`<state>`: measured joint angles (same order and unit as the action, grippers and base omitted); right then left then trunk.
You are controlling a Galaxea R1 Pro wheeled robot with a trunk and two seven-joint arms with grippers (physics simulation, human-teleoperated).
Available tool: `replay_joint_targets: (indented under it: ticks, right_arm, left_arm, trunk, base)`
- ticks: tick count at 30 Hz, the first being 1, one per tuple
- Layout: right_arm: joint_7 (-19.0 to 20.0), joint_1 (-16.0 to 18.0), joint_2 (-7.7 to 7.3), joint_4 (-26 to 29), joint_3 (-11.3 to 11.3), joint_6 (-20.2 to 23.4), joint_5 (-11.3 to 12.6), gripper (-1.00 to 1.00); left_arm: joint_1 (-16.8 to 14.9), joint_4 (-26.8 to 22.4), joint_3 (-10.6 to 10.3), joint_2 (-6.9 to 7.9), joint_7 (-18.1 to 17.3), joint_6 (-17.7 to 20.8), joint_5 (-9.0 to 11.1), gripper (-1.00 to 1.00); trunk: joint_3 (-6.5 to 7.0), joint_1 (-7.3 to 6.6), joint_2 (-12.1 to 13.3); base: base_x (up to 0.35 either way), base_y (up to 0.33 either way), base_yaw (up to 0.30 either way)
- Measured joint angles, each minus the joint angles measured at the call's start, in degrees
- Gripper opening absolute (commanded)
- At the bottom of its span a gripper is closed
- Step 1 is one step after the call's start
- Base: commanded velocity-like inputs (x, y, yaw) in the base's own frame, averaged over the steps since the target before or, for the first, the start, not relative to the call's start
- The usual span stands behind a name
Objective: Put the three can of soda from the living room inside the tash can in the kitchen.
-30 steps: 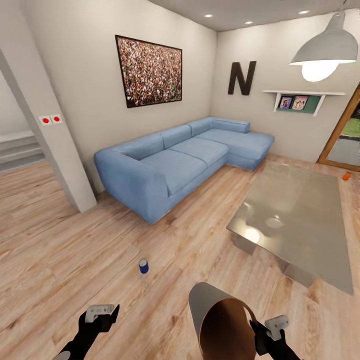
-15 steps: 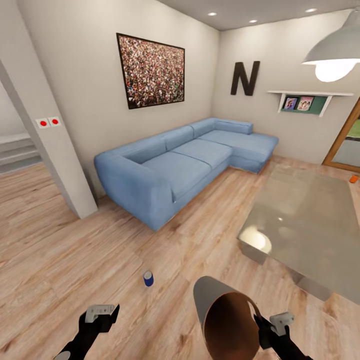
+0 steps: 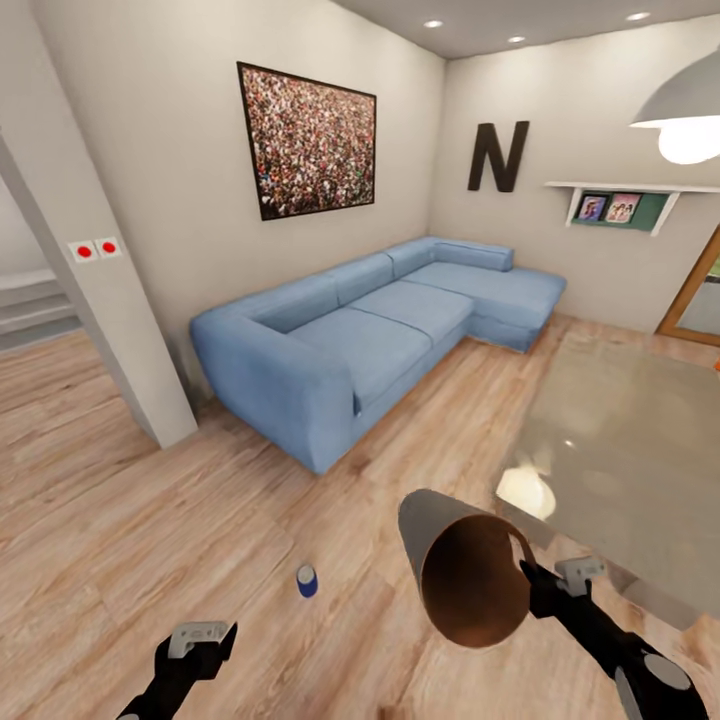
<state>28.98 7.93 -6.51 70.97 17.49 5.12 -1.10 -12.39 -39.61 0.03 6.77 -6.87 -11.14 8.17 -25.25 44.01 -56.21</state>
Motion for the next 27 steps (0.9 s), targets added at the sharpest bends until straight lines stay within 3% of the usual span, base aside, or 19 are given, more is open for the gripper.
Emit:
replay_joint_targets:
  ticks: [1,2,4,8,10,16,27]
  right_arm:
    - [0.42,0.47,-0.23,0.69,0.09,0.96,0.43,-1.0]
    - [1.4,2.47,-1.34,1.25,0.04,5.97,0.71,-1.0]
    - [1.6,4.18,-2.32,2.84,0.36,7.51,0.74,-1.0]
    - [3.74,8.03,-6.57,5.29,2.64,15.03,8.36,-1.0]
    - [4.76,8.65,-7.71,5.61,3.8,16.55,11.86,-1.0]
    - [5.84,9.19,-8.63,5.95,4.69,17.57,15.35,-1.0]
    - [5.58,9.26,-8.31,6.72,4.48,17.63,15.23,-1.0]
  left_arm:
    - [0.0,0.19,-0.01,0.0,0.0,-0.01,0.0,1.0]
    - [-0.02,0.56,0.0,0.0,0.04,-0.02,0.0,1.0]
    - [0.0,0.68,0.02,-0.01,0.06,-0.01,0.0,1.0]
    - [0.01,0.91,0.04,-0.03,0.1,-0.01,-0.03,1.0]
    - [0.01,0.94,0.02,-0.06,0.1,0.01,-0.06,1.0]
    - [-0.01,0.99,-0.1,-0.08,0.14,0.13,-0.08,1.0]
    - [-0.03,4.41,-0.43,-0.09,0.16,0.07,-0.03,1.0]
  trunk:
    - [0.0,0.0,0.0]
    - [-0.01,0.0,0.01]
    - [-0.01,0.0,0.01]
    - [-0.01,0.0,0.0]
    - [-0.01,0.0,0.0]
    - [-0.01,0.0,0.0]
    - [-0.01,0.0,0.0]
  base:
    - [0.197,0.057,0.0]
    - [0.193,0.045,0.0]
    - [0.189,0.03,0.0]
    - [0.228,0.011,0.0]
    - [0.289,0.004,0.0]
    - [0.314,0.001,0.0]
    - [0.324,-0.002,0.0]
